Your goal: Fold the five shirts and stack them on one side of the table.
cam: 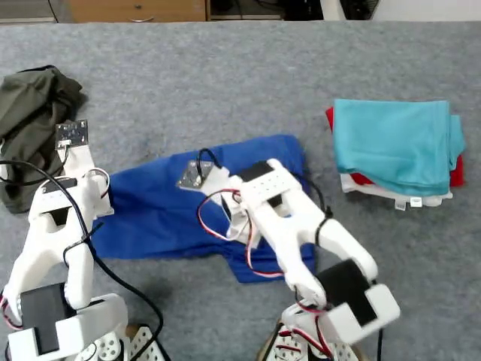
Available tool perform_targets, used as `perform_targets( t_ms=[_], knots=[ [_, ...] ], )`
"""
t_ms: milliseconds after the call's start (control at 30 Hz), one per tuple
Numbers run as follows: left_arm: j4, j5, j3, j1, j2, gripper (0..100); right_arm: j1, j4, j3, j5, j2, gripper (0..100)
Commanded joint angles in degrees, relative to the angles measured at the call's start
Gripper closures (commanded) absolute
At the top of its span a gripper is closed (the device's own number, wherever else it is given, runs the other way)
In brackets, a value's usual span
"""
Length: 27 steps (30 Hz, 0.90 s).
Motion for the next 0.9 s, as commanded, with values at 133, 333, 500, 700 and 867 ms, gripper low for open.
perform_targets(
  t_ms=[133,333,500,700,867],
  knots=[
    [-0.9,0.2,-0.1,0.3,-0.2,98,-6.8,6.3,12.4,2.3,-21.0,99.6],
    [-0.9,0.1,0.0,0.3,-0.2,98,-7.4,8.0,13.5,6.9,-29.9,99.6],
    [-0.9,0.1,0.0,0.3,-0.2,98,2.9,6.5,4.7,7.6,-29.2,99.5],
    [-0.9,0.1,0.0,0.3,-0.2,98,5.1,-1.7,5.6,7.1,-16.0,99.6],
    [-0.9,0.1,0.0,0.3,-0.2,98,4.9,-0.3,6.1,7.6,-8.3,99.6]
  ],
)
